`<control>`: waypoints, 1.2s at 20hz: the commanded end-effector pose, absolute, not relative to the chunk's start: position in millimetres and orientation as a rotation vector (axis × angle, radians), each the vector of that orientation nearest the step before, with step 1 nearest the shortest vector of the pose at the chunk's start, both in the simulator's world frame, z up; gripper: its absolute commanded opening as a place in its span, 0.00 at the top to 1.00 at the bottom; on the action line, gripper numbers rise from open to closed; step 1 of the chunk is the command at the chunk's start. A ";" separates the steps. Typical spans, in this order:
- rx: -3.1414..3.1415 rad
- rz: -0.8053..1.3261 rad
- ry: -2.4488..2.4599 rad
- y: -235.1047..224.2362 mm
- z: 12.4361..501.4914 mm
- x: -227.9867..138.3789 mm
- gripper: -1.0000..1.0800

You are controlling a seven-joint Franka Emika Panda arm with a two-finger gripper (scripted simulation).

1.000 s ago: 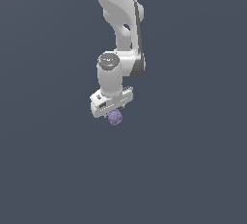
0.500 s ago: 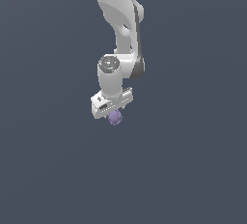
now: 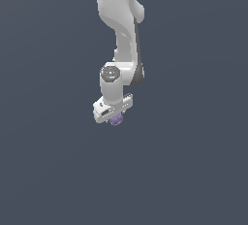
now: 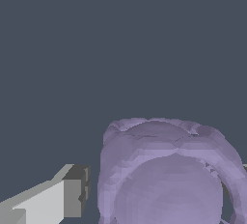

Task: Pick up the object and move it to a goal position.

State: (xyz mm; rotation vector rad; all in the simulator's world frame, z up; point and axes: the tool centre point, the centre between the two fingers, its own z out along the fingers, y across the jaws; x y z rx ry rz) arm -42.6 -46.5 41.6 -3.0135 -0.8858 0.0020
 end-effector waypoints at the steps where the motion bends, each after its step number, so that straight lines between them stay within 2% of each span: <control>1: -3.014 0.000 -0.886 -46.7 39.3 -41.8 0.04; 2: -3.014 0.000 -0.886 -46.7 39.3 -41.8 1.00; 15: -3.015 -0.001 -0.885 -47.9 42.9 -41.2 1.00; 24: -3.015 -0.001 -0.886 -54.1 83.1 -34.2 1.00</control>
